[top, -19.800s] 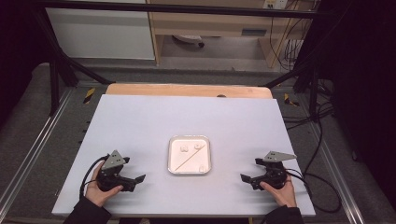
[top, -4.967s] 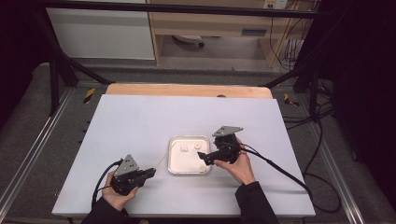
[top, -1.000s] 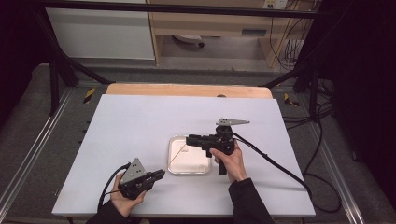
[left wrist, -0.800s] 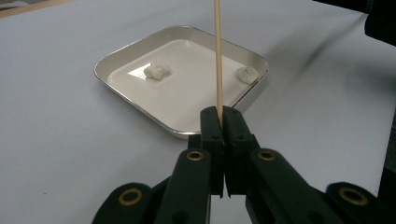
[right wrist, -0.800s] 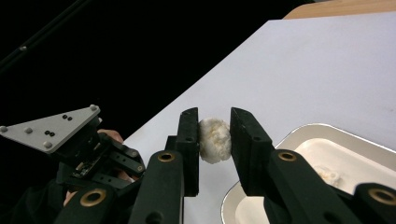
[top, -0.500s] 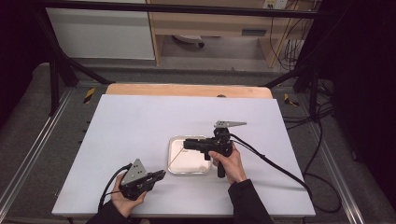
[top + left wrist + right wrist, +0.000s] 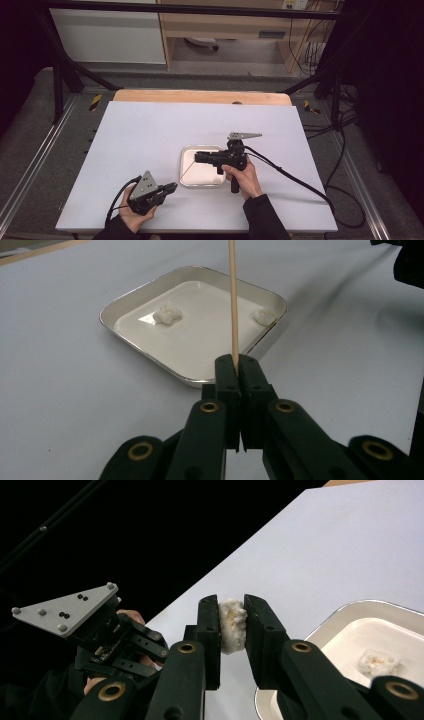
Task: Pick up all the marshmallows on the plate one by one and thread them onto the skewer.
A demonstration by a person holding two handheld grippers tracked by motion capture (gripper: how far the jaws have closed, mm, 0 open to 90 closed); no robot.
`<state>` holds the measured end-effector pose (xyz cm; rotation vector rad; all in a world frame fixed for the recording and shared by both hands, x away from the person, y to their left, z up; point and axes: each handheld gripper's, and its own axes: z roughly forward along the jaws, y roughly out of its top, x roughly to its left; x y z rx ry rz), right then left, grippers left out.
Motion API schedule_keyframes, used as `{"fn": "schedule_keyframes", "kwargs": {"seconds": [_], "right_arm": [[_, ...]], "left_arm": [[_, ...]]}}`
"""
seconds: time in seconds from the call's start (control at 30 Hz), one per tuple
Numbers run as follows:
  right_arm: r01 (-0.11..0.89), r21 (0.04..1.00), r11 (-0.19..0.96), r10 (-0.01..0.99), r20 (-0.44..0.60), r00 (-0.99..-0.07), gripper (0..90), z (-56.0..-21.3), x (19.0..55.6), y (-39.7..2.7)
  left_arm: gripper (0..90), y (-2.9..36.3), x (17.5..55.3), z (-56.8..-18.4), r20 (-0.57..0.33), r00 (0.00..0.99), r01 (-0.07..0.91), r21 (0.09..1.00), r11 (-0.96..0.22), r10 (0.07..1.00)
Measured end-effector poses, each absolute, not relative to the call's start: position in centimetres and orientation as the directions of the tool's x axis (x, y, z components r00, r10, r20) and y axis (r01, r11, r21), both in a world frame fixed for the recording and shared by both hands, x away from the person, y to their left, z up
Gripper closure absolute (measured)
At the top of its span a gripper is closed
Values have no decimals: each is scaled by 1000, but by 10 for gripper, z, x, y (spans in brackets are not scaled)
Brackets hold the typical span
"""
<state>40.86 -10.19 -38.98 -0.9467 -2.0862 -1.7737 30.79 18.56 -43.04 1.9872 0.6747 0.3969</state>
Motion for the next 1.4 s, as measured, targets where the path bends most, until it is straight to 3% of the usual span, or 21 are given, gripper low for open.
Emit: {"fn": "schedule_keyframes", "kwargs": {"seconds": [0.7,1.4], "right_arm": [[614,786,64,304,571,-763,790,-399,400,-95],[606,778,166,331,535,-777,751,-424,388,-79]], "left_arm": [[886,181,308,-430,-10,796,285,889,-360,605],[885,160,316,-432,-61,774,338,881,-331,630]]}}
